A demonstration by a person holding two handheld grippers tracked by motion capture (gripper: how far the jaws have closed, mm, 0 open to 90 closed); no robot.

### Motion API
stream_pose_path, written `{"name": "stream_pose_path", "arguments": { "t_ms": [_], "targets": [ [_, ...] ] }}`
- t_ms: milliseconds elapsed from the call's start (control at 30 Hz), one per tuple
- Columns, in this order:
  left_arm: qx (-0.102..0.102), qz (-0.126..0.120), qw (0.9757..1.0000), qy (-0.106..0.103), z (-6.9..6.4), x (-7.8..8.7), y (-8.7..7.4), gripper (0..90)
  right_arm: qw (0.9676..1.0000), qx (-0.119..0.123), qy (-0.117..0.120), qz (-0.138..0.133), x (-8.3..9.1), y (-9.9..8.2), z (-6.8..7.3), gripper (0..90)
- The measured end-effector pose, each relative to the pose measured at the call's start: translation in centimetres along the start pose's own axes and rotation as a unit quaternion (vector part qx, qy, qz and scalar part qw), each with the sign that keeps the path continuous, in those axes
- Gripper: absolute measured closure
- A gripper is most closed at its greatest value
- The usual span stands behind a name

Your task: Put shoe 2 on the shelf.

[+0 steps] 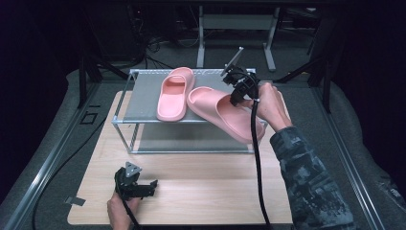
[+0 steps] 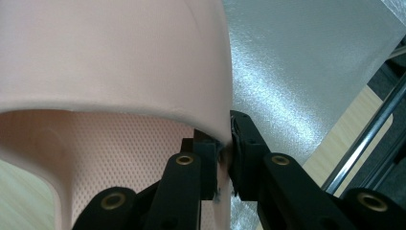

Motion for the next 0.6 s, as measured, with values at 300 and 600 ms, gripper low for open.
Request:
{"name": "stream_pose_path", "arguments": {
  "t_ms": [300,600],
  "targets": [
    [0.0,0.0,1.0,0.0,0.0,0.0,0.0,0.3,0.9966,-0.078,0.0,0.026,-1.3,2.3,-1.0,82.7],
    [-0.001,-0.001,1.0,0.002,0.0,0.0,0.0,0.3,0.9863,-0.161,-0.001,0.037,-2.3,4.1,-1.9,82.8]
  ]
}}
Point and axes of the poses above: each handheld gripper's, and its own axes: x roughly backward along the jaws, y roughly out of its top, z roughly to its left, the point moved 3 cm from there along -x, roughly forward along the jaws, and after that the axes turned 15 degrees about z, right-handed, at the moved point
